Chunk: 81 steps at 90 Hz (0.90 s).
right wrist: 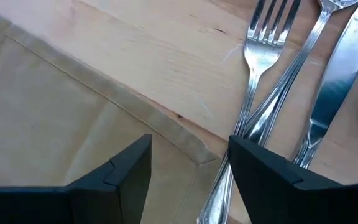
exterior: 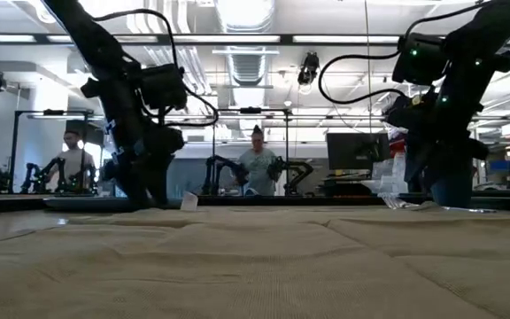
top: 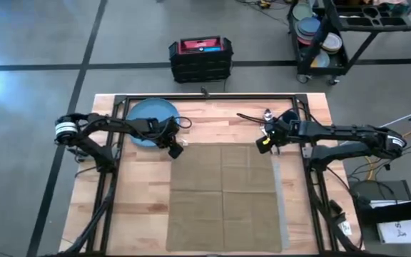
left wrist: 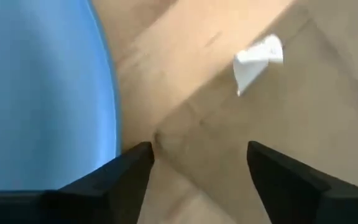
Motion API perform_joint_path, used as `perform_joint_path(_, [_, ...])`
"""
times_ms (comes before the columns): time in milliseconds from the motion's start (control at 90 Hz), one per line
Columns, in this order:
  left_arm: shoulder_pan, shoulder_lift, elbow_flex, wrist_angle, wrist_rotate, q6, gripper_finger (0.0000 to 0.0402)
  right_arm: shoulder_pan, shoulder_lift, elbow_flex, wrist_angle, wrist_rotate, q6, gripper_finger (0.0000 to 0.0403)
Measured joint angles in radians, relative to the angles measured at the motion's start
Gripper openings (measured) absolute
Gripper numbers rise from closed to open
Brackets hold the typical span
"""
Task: Set table place
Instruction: Fold the brown table napkin
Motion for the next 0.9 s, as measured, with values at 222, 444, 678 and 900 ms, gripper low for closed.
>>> perform_joint_path(222, [0.001, 0.031, -0.001, 0.009, -0.017, 0.004, 0.0134, 0.000, 0.000, 0.000, 0.000, 0.000, -0.003, 0.0195])
perform_joint_path(444, [0.001, 0.022, -0.001, 0.015, -0.020, 0.025, 0.0017, 0.000, 0.000, 0.000, 0.000, 0.000, -0.010, 0.0195])
perform_joint_path(678, [-0.003, -0.025, -0.005, 0.010, 0.031, 0.030, 0.0001, 0.000, 0.000, 0.000, -0.001, 0.000, -0.013, 0.0195])
perform_joint_path(900, [-0.003, -0.122, -0.004, -0.011, 0.067, 0.030, 0.0000, 0.000, 0.000, 0.000, -0.001, -0.033, -0.036, 0.0195])
